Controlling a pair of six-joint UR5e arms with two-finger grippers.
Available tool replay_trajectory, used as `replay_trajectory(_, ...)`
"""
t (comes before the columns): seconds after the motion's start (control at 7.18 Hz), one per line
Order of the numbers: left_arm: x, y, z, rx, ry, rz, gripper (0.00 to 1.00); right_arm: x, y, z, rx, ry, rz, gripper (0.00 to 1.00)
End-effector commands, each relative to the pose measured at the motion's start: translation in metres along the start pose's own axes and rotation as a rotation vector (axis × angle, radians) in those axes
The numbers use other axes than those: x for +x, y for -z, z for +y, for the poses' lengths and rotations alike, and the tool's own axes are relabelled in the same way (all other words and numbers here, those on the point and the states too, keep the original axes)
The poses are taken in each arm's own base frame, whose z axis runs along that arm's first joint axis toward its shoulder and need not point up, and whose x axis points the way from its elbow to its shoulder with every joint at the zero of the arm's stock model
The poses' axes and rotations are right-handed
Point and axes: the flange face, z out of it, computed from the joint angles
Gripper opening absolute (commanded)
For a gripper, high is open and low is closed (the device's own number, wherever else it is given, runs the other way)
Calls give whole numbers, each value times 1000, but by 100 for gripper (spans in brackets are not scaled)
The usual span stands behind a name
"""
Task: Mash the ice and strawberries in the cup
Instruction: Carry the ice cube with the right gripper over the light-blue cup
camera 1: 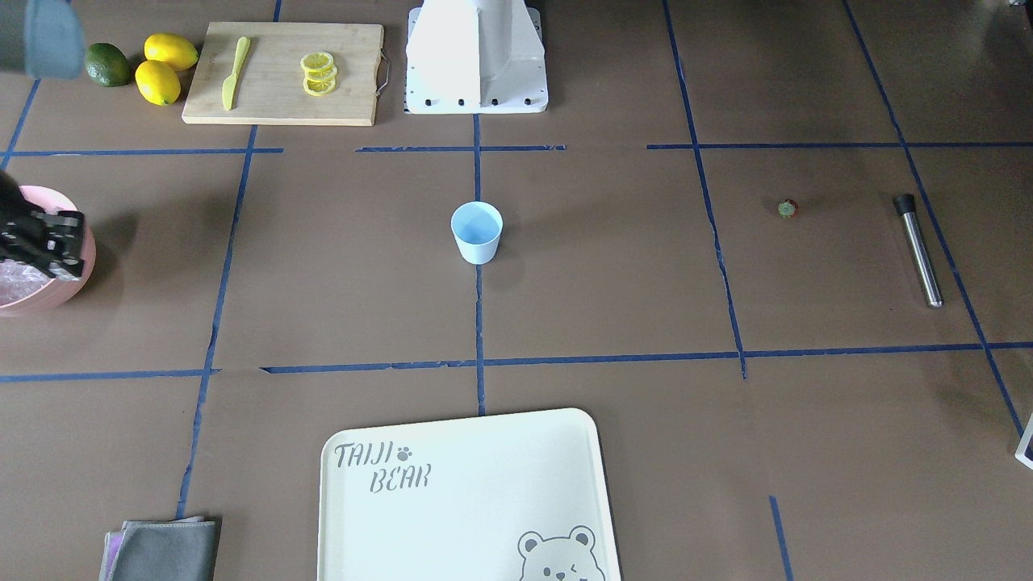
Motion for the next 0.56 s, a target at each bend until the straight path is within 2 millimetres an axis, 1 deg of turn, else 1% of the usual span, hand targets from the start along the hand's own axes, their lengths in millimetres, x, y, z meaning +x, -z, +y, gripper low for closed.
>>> replay_trajectory(0.0, 4, 3, -1, 12, -12, -1, 100, -173, -9, 42, -11, -109, -47, 0)
replay_trajectory(0.14, 5, 4, -2, 14, -15, -3, 100, -239, -10, 70, -6, -120, -71, 0)
replay_trajectory(0.28, 7, 6, -3, 18, -18, -3, 100, -284, -13, 92, 3, -140, -79, 0)
replay_trajectory(0.42, 9, 9, -3, 22, -22, -4, 100, -331, -24, 106, 9, -158, -73, 0)
